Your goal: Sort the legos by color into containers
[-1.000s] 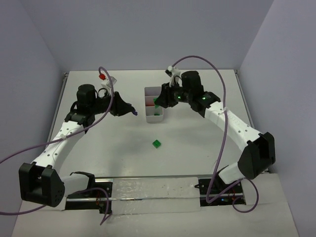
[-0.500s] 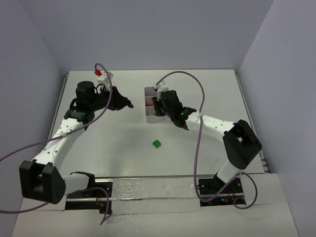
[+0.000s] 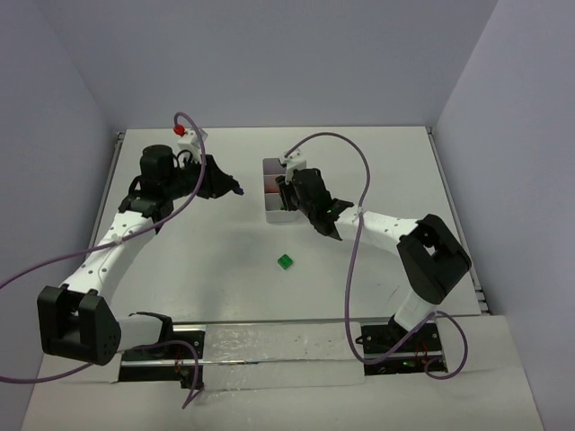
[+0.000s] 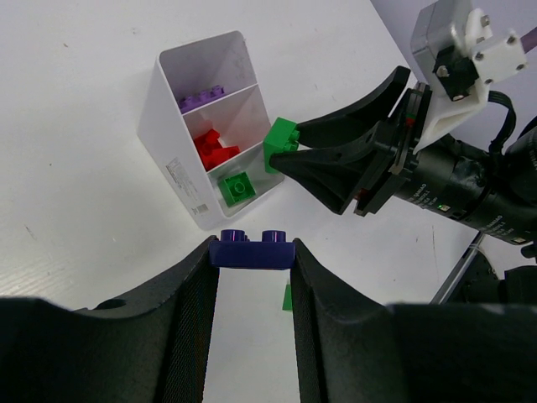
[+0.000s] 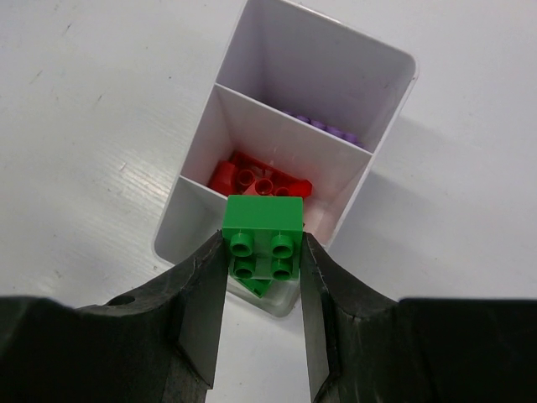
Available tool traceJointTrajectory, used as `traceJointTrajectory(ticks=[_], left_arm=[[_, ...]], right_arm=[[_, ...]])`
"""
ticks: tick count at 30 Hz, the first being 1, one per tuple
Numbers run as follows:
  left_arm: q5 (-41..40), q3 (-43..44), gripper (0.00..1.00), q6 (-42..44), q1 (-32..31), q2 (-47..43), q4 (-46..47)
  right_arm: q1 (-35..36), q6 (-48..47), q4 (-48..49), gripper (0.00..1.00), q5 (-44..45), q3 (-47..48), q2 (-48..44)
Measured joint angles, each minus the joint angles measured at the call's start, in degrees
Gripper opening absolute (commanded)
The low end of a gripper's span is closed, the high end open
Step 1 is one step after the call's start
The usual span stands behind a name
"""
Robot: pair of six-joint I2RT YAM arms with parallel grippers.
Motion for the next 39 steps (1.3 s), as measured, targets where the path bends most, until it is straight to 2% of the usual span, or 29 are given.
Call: traceJointTrajectory(ticks=[5,8,9,10,12,20,27,28,29,35,39], left_arm=[[0.0,0.66,0.0,-0.02,0.0,0.64,0.01],[0.0,0.83,0.0,-0.02,0.0,1.07,-0.03],[0.0,0.83,0.0,-0.02,0.0,1.11,-0.03],[0.0,0.83,0.0,-0.02,0.0,1.2,-0.01],[0.0,0.83,0.0,-0.02,0.0,1.35,-0.01],[-0.09,1.33,0.0,-0.2,0.0,2.38,0.0],[-3.34,4.74,0.0,-0.3,-0.91,5.12,0.34],[-4.67,5.83,0.0,-0.15,-1.74,5.99,0.23],[-6.03,7.22,0.0,0.11,-2.64,7.09,0.07],[-15.39,19.78,0.0,0.69,-9.07,17.97,-1.67],[-21.81,24.5,0.0,-0.04,-12.43,23.85,-1.83]], right_arm=[[0.0,0.0,0.52,0.16,-0.02,-0.02,1.31],[0.02,0.0,0.58,0.4,0.0,-0.24,1.57],[0.05,0.0,0.58,0.41,0.0,-0.35,1.57],[0.11,0.0,0.58,0.57,-0.02,-0.39,1.57],[0.24,-0.02,0.62,0.74,0.0,-0.41,1.57],[0.59,0.53,-0.28,0.8,-0.77,-0.39,1.46],[0.08,2.21,-7.63,0.84,-2.19,2.33,-0.69],[-0.27,2.52,-9.03,0.87,-2.78,3.23,-1.11],[-0.91,3.09,-10.21,0.97,-3.7,4.13,-1.68],[-12.23,6.24,-17.23,1.0,-9.42,7.92,-8.21],[-18.97,6.99,-20.4,1.0,-10.14,8.05,-12.68]])
